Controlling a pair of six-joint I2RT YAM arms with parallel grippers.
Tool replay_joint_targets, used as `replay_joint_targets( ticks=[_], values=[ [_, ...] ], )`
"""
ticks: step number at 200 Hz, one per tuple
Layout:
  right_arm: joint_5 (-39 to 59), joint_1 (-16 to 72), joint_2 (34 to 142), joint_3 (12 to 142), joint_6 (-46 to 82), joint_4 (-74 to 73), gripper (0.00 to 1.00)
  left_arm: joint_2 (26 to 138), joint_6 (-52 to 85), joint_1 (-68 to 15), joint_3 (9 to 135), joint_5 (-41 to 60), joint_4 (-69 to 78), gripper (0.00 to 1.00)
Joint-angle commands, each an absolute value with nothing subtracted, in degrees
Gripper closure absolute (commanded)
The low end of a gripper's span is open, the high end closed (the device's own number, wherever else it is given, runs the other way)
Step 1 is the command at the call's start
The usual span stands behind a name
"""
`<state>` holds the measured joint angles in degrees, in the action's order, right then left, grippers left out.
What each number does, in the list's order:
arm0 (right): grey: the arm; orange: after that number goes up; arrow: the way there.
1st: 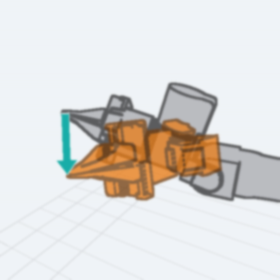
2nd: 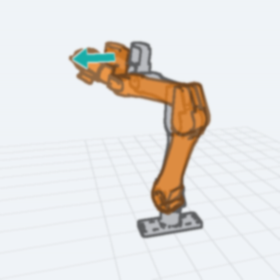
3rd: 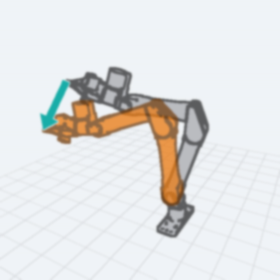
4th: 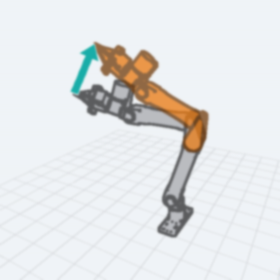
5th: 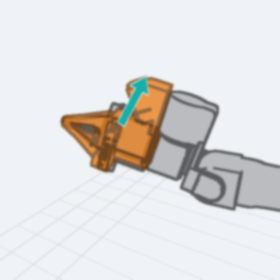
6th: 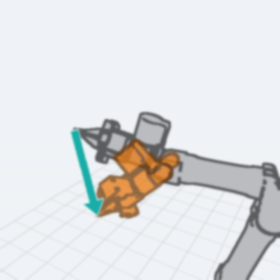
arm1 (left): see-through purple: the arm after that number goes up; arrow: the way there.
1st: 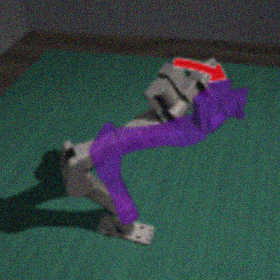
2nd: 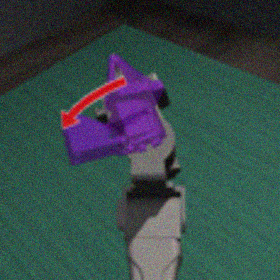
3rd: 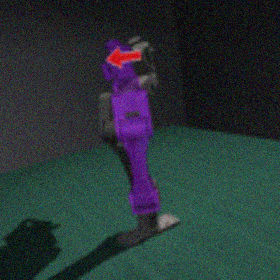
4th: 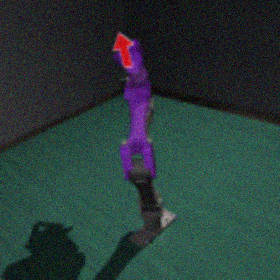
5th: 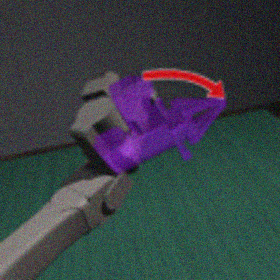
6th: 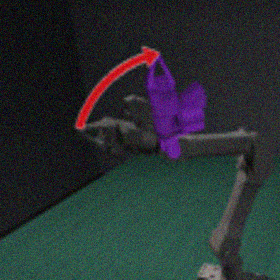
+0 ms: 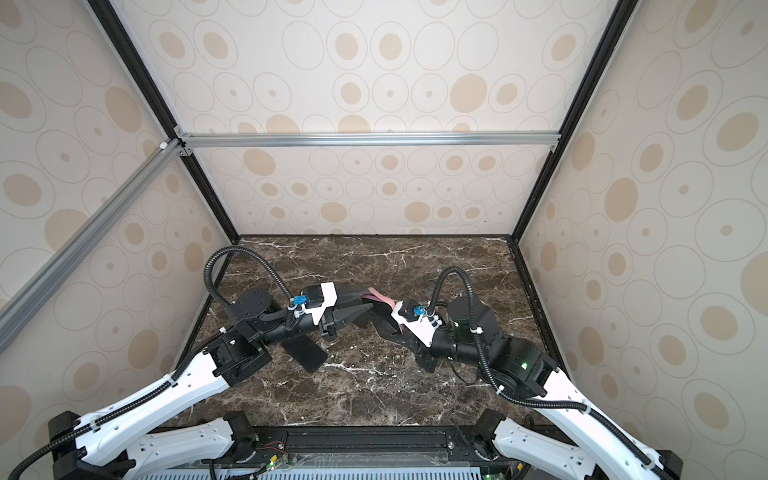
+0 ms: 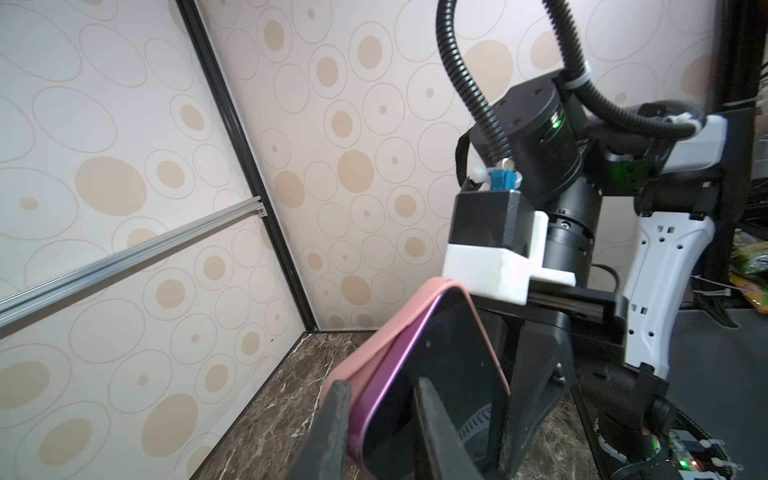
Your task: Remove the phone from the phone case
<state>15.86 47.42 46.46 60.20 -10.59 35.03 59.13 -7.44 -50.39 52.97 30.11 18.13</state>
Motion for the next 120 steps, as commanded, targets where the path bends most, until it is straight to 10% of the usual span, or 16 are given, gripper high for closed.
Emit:
replay_joint_targets(
  ticks=[1,120],
  values=[
    [23.3,49.3,46.9,63.3,-15.8,21.1,1.0,62.9,-4.5,-53.0,50.8,44.2,11.4,0.73],
    [23.4,49.4,45.2,63.5,-15.0,16.2,1.0,60.5,9.9,-53.1,44.7,52.1,28.2,0.74]
  ],
)
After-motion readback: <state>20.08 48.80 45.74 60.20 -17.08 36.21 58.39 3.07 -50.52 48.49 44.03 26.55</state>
